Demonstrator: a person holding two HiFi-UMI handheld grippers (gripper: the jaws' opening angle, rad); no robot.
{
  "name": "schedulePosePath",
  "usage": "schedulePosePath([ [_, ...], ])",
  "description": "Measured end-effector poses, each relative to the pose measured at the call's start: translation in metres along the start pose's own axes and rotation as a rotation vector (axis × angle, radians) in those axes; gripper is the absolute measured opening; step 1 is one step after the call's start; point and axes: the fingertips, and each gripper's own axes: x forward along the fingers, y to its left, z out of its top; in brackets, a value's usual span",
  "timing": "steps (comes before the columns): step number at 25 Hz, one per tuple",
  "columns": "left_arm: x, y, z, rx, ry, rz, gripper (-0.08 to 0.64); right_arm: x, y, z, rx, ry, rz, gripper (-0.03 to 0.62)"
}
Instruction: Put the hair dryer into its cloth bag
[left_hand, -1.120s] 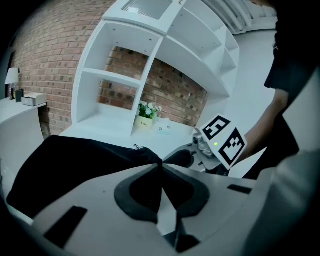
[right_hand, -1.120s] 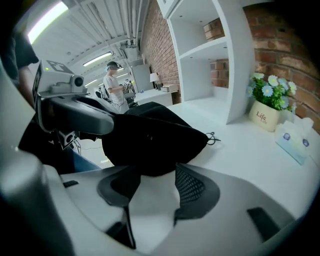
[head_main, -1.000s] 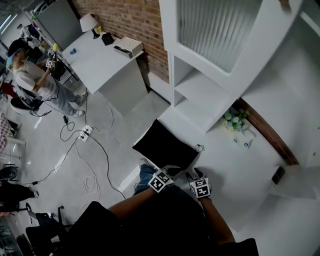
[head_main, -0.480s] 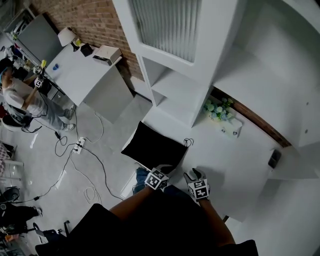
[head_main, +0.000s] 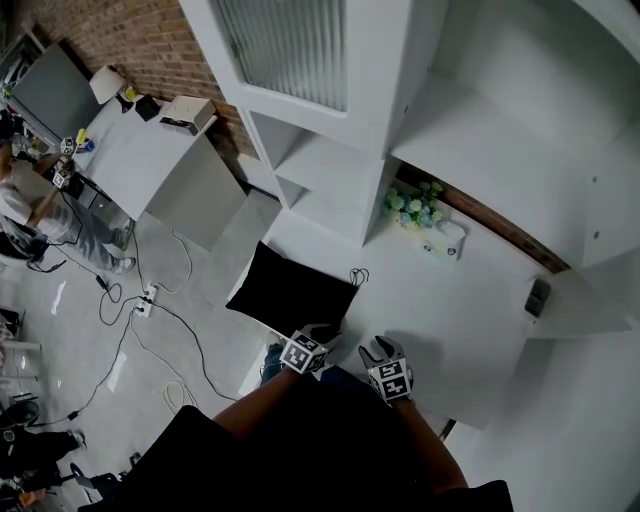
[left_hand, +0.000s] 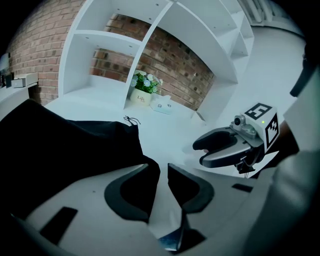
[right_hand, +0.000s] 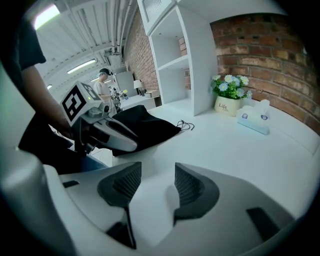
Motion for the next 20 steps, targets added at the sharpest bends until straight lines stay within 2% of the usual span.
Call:
schedulePosePath([
  [3, -0.006, -0.007, 0.005, 0.001, -0.024, -0.008, 0.127, -0.006, -0.002, 0.004, 0.015, -0.021, -0.02, 0.222],
  [6, -0.019, -0.015, 0.02, -0.003, -0.09, -0.022, 0.132, -0.012, -0.003, 0.02, 0.025, -0.06, -0.042, 0.222],
  [10, -0.055, -0.028, 0.063, 0.039, -0.269, 0.004, 0.132, -0.033, -0.01, 0.058, 0.124, -0.15, -0.113, 0.222],
  [14, -0.097, -0.037, 0.09, 0.046, -0.388, 0.014, 0.132, -0.061, -0.003, 0.113, 0.216, -0.266, -0.141, 0.222],
  [20, -0.18, -0.035, 0.139, 0.11, -0.586, 0.099, 0.094, -0.102, 0.018, 0.174, 0.18, -0.393, -0.264, 0.222],
])
